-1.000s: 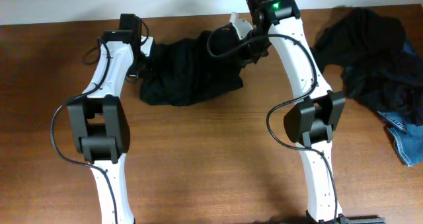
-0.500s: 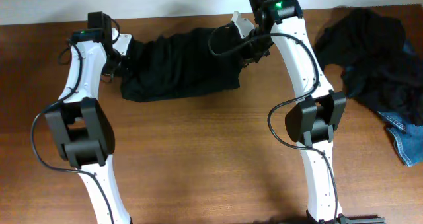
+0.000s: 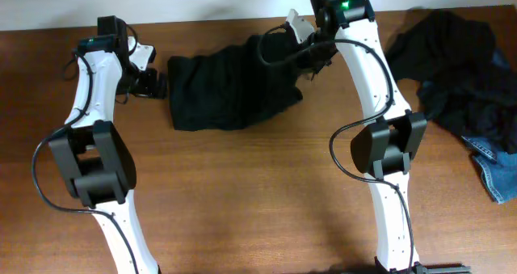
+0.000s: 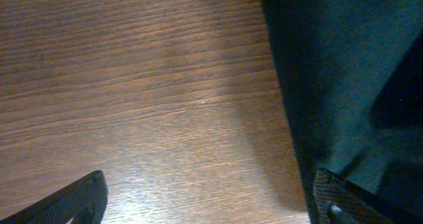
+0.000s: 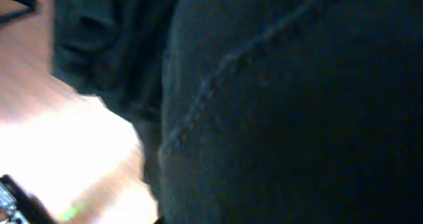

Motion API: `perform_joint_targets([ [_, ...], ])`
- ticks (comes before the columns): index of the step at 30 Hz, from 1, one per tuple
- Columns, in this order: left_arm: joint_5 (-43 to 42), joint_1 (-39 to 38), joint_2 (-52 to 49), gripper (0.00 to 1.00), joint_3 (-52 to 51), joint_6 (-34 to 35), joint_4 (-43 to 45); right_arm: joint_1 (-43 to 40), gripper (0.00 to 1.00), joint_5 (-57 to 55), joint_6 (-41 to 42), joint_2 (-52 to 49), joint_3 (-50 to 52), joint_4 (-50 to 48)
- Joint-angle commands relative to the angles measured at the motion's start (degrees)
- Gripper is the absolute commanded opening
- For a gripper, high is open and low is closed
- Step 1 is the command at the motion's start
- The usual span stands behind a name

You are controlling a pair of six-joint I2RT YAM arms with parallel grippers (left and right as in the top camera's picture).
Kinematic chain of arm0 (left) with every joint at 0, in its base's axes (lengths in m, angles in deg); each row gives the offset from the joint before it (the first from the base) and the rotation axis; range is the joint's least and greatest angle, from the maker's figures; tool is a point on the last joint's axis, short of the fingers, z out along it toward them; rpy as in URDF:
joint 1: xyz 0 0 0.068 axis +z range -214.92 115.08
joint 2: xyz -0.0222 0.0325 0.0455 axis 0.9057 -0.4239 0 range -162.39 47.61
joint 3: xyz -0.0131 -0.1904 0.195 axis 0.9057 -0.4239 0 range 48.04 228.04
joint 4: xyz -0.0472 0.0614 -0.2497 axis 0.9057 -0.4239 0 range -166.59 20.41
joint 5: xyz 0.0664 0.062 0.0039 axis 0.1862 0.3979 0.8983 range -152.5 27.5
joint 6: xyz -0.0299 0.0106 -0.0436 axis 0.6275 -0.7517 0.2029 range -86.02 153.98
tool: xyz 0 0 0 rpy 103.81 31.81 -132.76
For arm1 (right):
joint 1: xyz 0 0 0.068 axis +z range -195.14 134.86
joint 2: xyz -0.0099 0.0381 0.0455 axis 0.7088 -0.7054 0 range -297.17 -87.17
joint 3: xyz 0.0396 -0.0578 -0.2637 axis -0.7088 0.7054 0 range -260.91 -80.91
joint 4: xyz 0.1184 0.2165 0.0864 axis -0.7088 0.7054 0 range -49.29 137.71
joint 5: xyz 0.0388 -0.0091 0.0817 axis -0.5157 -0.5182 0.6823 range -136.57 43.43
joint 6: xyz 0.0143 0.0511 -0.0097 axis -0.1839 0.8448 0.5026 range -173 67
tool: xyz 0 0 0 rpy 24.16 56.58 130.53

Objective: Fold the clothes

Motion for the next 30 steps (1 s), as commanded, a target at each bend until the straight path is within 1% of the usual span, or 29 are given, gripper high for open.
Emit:
perform_joint_targets([
  [1,-4.72,0.2,5.84,0.99,2.51,1.05,-0.04,1.88,0.04,7.5,-0.68,3.93,-1.88,-3.67],
  [3,-5.66,0.02,9.97,0.99,3.91,1.05,-0.02,5.84,0.04,6.56,-1.14,3.93,-1.86,-7.1],
  [7,-5.55,-0.24,20.26,0.99,4.04,1.03,0.37,15.37,0.04,-1.97,-1.09,3.65,-1.68,-13.6],
  [9,-5.55,-0.24,23.39,0.99,4.04,1.03,0.35,19.04,0.04,-5.38,-1.09,2.93,-1.57,-15.93],
  [14,-5.55,-0.24,32.96,0.99,4.04,1.03,0.37,24.79,0.04,-7.37,-1.03,-1.01,-1.31,-19.23],
  [19,-5.51,-0.22,37.59,0.99,4.04,1.01,0.39,26.29,0.04,-7.32,-0.39,-4.76,-1.27,-19.98],
  [21,-5.44,-0.17,37.75,0.99,4.04,1.01,0.37,26.03,0.04,-7.34,-0.39,-4.9,-1.09,-19.96],
  [28,-4.63,-0.17,37.62,0.99,4.0,1.05,0.81,21.9,0.04,-5.4,0.59,-4.46,-1.14,-17.14],
  [30,-4.09,-0.15,37.62,0.99,4.0,2.29,1.16,20.79,0.04,-5.35,0.42,-4.37,-1.22,-15.91],
])
